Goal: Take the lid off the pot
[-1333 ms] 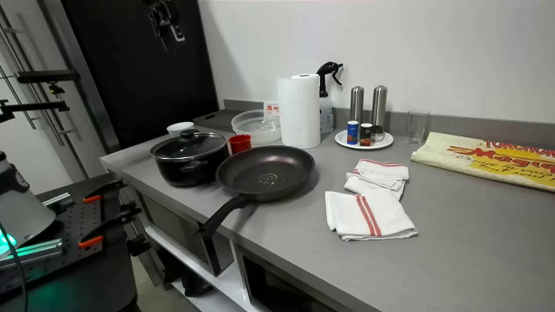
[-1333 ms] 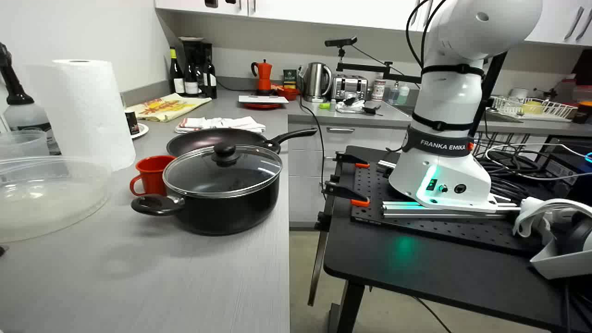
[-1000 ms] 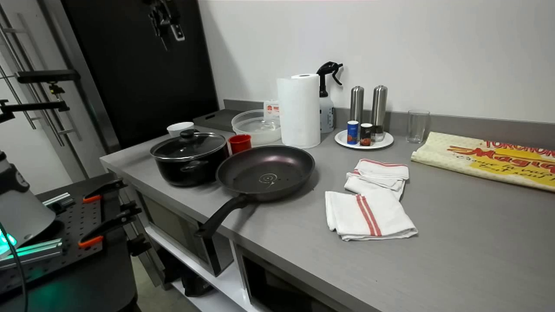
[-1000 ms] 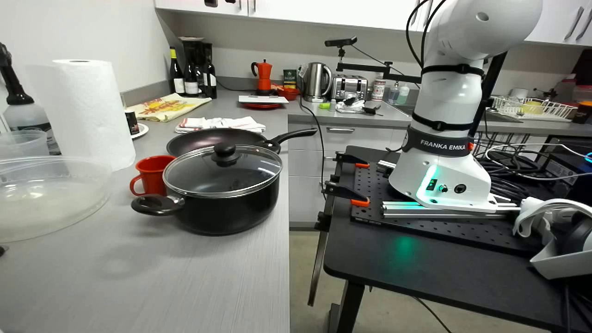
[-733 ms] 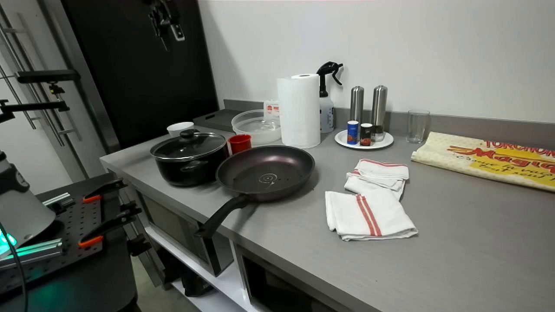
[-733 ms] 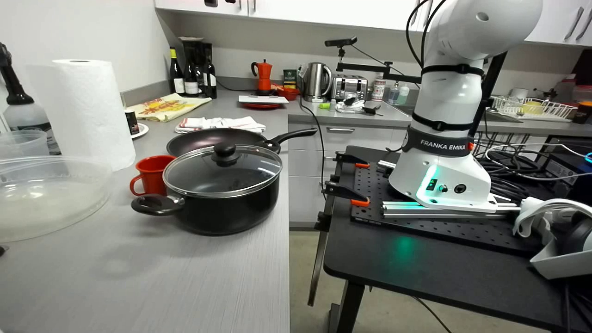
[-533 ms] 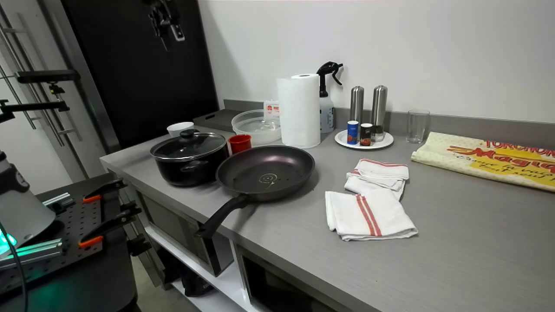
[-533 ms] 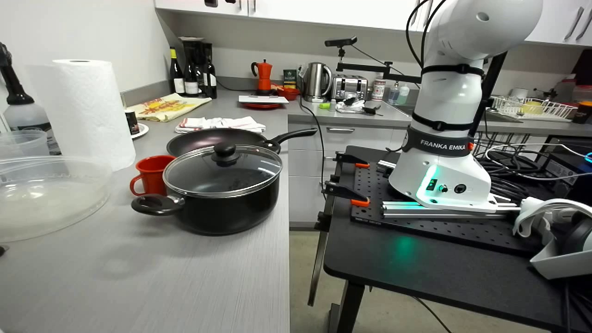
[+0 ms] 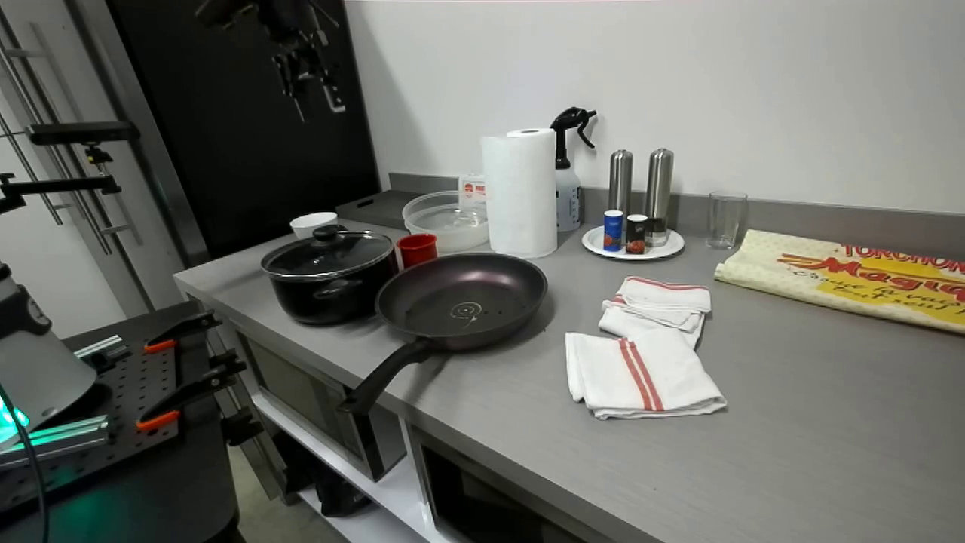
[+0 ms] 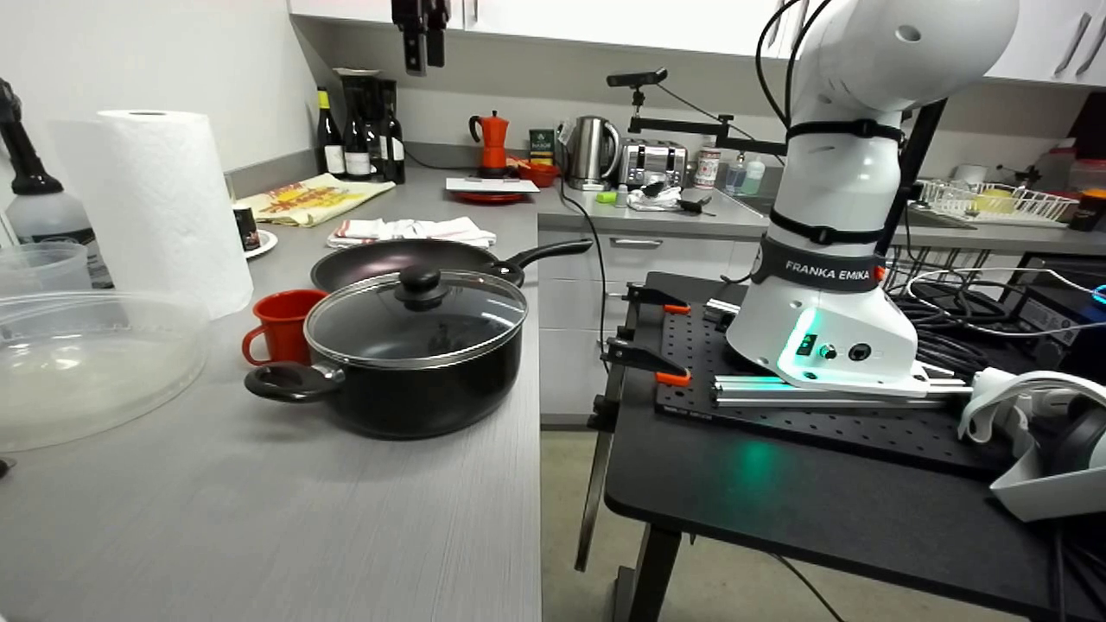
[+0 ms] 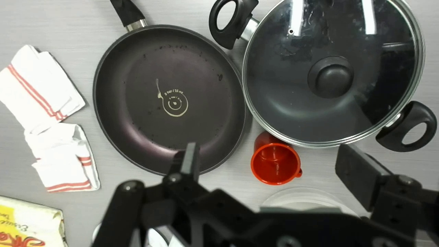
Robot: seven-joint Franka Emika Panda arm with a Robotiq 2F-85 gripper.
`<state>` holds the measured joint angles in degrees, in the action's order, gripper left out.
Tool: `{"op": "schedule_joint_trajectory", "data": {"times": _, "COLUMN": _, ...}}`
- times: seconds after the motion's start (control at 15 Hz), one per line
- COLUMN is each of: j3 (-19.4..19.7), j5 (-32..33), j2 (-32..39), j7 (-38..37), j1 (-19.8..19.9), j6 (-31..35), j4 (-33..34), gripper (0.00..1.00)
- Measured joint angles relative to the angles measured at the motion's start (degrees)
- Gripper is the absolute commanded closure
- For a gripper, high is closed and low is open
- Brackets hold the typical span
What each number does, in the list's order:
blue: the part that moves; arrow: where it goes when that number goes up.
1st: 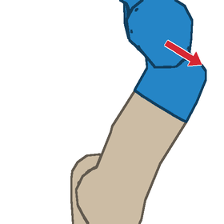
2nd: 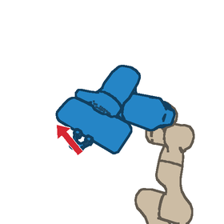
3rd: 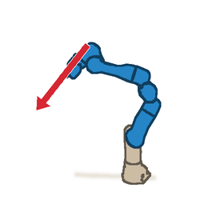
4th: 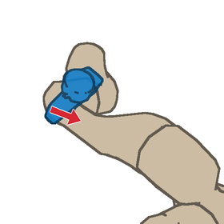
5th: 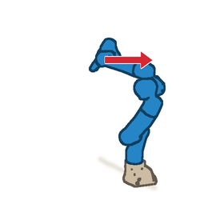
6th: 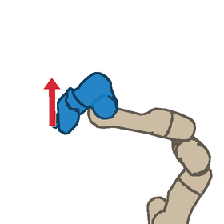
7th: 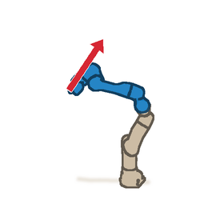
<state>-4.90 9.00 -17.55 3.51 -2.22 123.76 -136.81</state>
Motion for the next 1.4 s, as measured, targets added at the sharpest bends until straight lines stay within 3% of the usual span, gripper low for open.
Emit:
{"op": "schedule_joint_trajectory", "data": {"times": 0.33, "j3": 4.4, "j5": -4.1, "j2": 4.6, "j7": 13.3, "j1": -0.2, "j6": 4.5, "j4": -1.5, "gripper": 0.00}}
{"op": "schedule_joint_trajectory", "data": {"times": 0.6, "j3": 5.2, "j5": -7.3, "j2": 9.6, "j7": 20.8, "j1": -0.4, "j6": 6.4, "j4": -1.4, "gripper": 0.00}}
{"op": "schedule_joint_trajectory", "data": {"times": 1.4, "j3": 1.6, "j5": -7.8, "j2": 20.9, "j7": 27.4, "j1": -2.1, "j6": 9.1, "j4": 1.6, "gripper": 0.00}}
